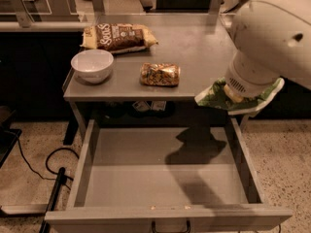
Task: Pick green jalapeno chip bag from top drawer and place on counter
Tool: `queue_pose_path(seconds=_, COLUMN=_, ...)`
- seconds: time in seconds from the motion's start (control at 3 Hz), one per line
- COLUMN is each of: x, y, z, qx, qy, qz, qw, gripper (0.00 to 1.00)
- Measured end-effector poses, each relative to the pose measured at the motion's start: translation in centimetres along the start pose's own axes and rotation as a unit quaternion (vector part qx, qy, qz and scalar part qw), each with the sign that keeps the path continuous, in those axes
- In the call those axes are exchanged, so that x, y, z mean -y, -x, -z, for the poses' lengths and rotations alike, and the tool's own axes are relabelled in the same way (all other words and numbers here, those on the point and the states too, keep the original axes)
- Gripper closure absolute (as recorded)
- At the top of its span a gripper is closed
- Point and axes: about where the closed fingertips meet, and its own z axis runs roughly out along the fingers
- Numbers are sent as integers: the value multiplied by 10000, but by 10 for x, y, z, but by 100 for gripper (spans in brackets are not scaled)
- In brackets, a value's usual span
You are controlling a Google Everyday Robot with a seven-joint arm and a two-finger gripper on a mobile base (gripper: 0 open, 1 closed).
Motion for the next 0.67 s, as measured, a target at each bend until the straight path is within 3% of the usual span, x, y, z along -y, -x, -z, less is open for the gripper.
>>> queue_pose_path(seconds=0.67, x=42, y=76, z=-27, qx=198, qy=-92, qz=-217, qw=9995, gripper=100)
